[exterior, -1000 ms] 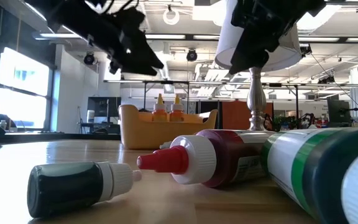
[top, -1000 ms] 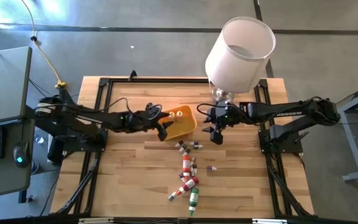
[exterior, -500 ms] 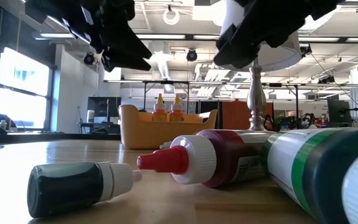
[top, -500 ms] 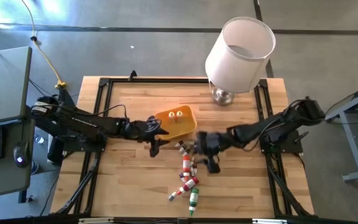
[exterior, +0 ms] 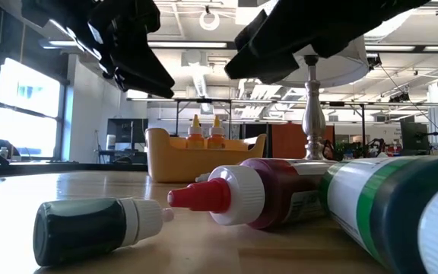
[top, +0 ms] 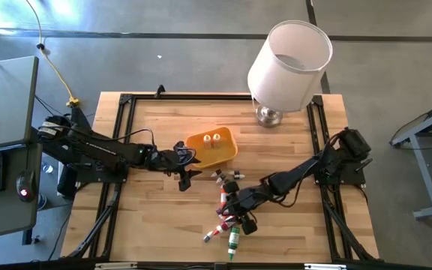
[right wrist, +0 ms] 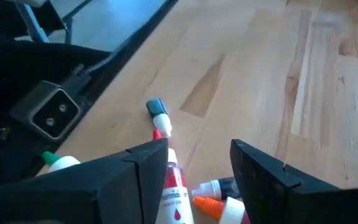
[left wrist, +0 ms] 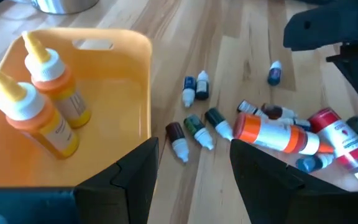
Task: Pick & Place food coloring
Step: Put the large orange food coloring bottle into the yellow bin
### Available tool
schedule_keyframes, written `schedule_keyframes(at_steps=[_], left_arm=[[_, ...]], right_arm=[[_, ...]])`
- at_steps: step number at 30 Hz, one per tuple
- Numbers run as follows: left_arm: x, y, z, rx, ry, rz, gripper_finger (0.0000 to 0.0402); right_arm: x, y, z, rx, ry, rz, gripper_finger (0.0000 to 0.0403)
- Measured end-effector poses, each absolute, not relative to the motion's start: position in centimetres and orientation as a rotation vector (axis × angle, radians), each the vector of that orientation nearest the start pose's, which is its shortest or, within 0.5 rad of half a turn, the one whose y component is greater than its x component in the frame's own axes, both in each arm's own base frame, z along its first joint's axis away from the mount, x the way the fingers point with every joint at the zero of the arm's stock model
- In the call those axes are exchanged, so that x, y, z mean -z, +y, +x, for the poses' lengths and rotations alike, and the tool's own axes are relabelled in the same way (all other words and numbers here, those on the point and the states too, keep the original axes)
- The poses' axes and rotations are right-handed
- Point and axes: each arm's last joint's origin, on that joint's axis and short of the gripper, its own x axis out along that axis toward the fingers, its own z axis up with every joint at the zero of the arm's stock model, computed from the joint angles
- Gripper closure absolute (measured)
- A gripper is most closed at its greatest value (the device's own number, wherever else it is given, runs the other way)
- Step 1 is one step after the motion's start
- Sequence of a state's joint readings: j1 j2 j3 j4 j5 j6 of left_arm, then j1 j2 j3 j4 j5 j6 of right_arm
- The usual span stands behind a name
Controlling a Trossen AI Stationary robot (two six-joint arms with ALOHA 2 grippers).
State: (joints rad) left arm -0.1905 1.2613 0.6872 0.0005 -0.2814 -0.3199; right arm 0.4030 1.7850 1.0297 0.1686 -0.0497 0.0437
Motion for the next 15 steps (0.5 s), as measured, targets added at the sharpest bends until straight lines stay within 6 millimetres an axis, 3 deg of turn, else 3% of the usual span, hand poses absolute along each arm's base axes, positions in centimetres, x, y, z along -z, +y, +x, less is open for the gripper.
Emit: schedule_keyframes(at_steps=[15], left_arm=[[-21.75, -4.06, 25.32, -0.182, 0.571, -0.167, 0.0205]], right_arm=[[-18.60, 14.75, 34.81, -0.311, 0.571, -0.092, 0.0236]])
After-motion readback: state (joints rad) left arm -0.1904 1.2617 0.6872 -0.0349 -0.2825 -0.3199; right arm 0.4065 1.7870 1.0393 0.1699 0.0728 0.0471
